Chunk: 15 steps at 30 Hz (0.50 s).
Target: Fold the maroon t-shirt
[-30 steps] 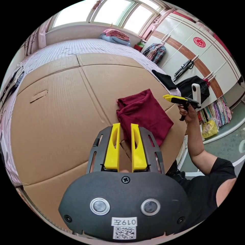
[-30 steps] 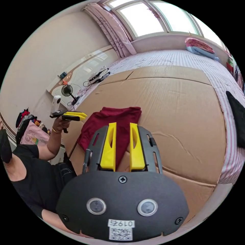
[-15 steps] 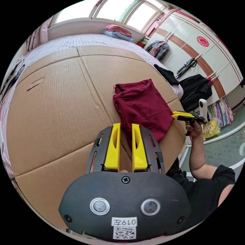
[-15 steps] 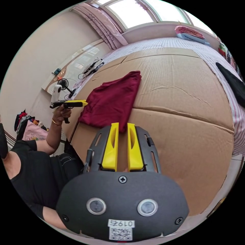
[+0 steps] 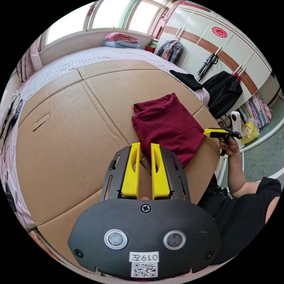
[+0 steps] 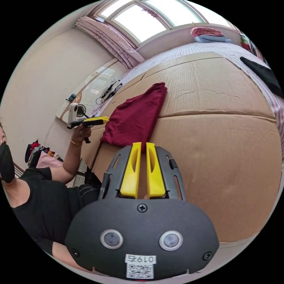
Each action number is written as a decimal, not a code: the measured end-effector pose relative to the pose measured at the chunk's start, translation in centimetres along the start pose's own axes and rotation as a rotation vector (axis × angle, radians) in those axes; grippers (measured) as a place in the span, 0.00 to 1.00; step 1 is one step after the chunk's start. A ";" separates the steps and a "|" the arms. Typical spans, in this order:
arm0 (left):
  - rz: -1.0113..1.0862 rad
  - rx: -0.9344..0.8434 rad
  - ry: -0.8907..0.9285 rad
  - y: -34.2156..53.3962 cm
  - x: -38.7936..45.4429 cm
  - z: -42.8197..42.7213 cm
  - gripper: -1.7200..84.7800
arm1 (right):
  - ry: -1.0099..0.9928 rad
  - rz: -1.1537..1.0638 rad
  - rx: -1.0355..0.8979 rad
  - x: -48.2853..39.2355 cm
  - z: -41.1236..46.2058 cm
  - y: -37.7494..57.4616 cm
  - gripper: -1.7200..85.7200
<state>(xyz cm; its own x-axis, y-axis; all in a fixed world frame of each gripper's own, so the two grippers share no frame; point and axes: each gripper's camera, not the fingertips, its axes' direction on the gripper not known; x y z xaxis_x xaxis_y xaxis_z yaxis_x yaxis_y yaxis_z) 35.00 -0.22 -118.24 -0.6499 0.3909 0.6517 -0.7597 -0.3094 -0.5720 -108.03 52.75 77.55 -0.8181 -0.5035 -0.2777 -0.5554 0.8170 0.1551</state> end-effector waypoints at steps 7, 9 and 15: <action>0.503 0.188 -0.310 14.6 14.8 1.0 0.04 | 0.286 -0.292 0.178 0.1 -0.8 11.7 0.06; 0.680 0.127 -0.472 18.8 19.8 4.3 0.04 | 0.340 -0.371 0.192 -0.3 0.4 14.5 0.06; 0.817 0.103 -0.576 23.5 25.1 9.7 0.04 | 0.389 -0.503 0.185 2.4 5.1 21.5 0.09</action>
<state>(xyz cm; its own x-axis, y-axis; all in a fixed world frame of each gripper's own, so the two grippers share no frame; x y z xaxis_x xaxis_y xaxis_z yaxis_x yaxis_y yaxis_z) 0.62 -6.10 -110.50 -0.8636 -0.4456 0.2359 -0.0563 -0.3797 -0.9234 -121.21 70.54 75.42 -0.4793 -0.8725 0.0946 -0.8773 0.4734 -0.0791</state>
